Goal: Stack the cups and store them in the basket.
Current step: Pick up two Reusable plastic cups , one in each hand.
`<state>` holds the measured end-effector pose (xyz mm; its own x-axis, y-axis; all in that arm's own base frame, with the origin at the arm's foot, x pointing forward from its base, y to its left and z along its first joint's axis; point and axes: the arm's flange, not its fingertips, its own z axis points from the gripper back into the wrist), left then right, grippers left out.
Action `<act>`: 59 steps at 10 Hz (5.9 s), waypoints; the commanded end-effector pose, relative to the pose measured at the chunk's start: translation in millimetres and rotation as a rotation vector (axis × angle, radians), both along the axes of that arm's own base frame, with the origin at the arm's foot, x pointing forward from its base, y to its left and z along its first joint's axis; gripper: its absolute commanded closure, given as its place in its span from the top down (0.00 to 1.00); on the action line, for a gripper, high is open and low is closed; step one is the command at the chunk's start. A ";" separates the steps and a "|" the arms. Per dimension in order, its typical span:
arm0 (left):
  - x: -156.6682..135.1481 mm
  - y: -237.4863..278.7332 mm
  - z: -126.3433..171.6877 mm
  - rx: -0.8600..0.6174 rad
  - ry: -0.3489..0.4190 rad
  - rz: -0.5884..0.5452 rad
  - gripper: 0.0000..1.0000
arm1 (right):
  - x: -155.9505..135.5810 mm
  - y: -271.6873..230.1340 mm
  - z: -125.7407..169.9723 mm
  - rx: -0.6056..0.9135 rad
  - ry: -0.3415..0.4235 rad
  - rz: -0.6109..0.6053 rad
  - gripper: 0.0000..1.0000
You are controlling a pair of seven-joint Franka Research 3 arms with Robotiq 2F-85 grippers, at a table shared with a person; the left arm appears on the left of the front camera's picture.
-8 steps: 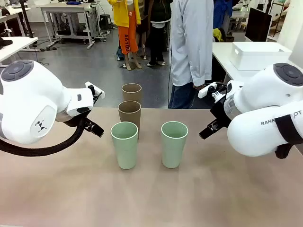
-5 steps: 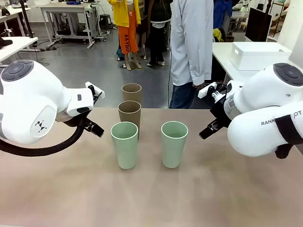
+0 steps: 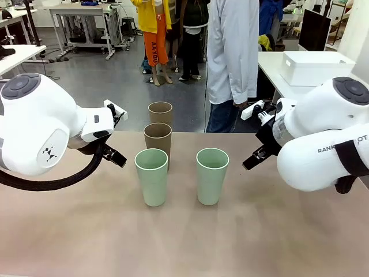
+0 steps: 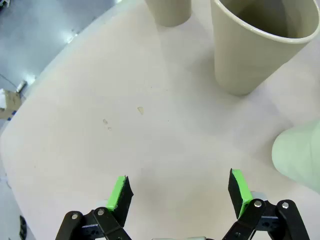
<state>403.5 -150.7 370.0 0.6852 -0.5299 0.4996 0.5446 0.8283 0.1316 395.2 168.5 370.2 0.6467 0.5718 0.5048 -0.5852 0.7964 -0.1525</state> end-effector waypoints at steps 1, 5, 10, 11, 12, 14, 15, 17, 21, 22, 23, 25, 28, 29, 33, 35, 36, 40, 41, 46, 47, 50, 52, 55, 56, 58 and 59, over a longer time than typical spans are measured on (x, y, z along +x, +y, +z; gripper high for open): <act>0.0 0.0 0.0 0.000 0.000 0.000 1.00 | 0.0 0.0 0.0 0.000 0.000 0.000 1.00; 27.5 36.1 101.3 -0.060 0.088 -0.140 1.00 | 5.2 -35.3 126.8 -0.035 -0.045 0.023 1.00; -15.7 148.6 158.6 -0.085 0.102 -0.490 1.00 | -31.2 -158.8 188.7 0.127 -0.059 0.204 1.00; -24.9 171.4 154.7 -0.113 0.090 -0.575 1.00 | -39.8 -190.5 181.7 0.176 -0.082 0.245 1.00; -32.7 202.1 147.5 -0.165 0.061 -0.638 1.00 | -45.4 -218.1 171.4 0.235 -0.095 0.278 1.00; -48.7 240.4 134.6 -0.243 -0.009 -0.699 1.00 | -59.1 -251.2 157.7 0.302 -0.142 0.322 1.00; -55.7 249.7 130.1 -0.302 -0.044 -0.717 1.00 | -64.7 -262.1 151.4 0.327 -0.165 0.328 1.00; -67.2 259.0 124.3 -0.352 -0.093 -0.744 1.00 | -74.1 -271.5 143.9 0.368 -0.195 0.354 1.00; -82.4 254.9 127.5 -0.377 -0.190 -0.680 1.00 | -80.9 -280.4 148.3 0.424 -0.238 0.354 1.00; -84.1 255.6 128.2 -0.385 -0.202 -0.670 1.00 | -81.3 -281.2 149.3 0.430 -0.245 0.344 1.00; -83.6 253.5 129.0 -0.366 -0.167 -0.621 1.00 | -82.8 -280.6 148.3 0.444 -0.182 0.341 1.00; -79.6 257.8 132.6 -0.385 -0.153 -0.667 1.00 | -72.9 -285.2 154.8 0.420 -0.222 0.326 1.00; -79.6 257.8 132.6 -0.385 -0.153 -0.667 1.00 | -72.9 -285.2 154.8 0.420 -0.222 0.326 1.00; -79.6 257.8 132.6 -0.385 -0.153 -0.667 1.00 | -72.9 -285.2 154.8 0.420 -0.222 0.326 1.00; -79.6 257.8 132.6 -0.385 -0.153 -0.667 1.00 | -72.9 -285.2 154.8 0.420 -0.222 0.326 1.00; -79.6 257.8 132.6 -0.385 -0.153 -0.667 1.00 | -72.9 -285.2 154.8 0.420 -0.222 0.326 1.00; -79.6 257.8 132.6 -0.385 -0.153 -0.667 1.00 | -72.9 -285.2 154.8 0.420 -0.222 0.326 1.00; -79.6 257.8 132.6 -0.385 -0.153 -0.667 1.00 | -72.9 -285.2 154.8 0.420 -0.222 0.326 1.00; -79.6 257.8 132.6 -0.385 -0.153 -0.667 1.00 | -72.9 -285.2 154.8 0.420 -0.222 0.326 1.00; -79.6 257.8 132.6 -0.385 -0.153 -0.667 1.00 | -72.9 -285.2 154.8 0.420 -0.222 0.326 1.00; -79.6 257.8 132.6 -0.385 -0.153 -0.667 1.00 | -72.9 -285.2 154.8 0.420 -0.222 0.326 1.00; -79.6 257.8 132.6 -0.385 -0.153 -0.667 1.00 | -72.9 -285.2 154.8 0.420 -0.222 0.326 1.00; -79.6 257.8 132.6 -0.385 -0.153 -0.667 1.00 | -72.9 -285.2 154.8 0.420 -0.222 0.326 1.00; -79.6 257.8 132.6 -0.385 -0.153 -0.667 1.00 | -72.9 -285.2 154.8 0.420 -0.222 0.326 1.00; -79.6 257.8 132.6 -0.385 -0.153 -0.667 1.00 | -72.9 -285.2 154.8 0.420 -0.222 0.326 1.00; -79.6 257.8 132.6 -0.385 -0.153 -0.667 1.00 | -72.9 -285.2 154.8 0.420 -0.222 0.326 1.00; -79.6 257.8 132.6 -0.385 -0.153 -0.667 1.00 | -72.9 -285.2 154.8 0.420 -0.222 0.326 1.00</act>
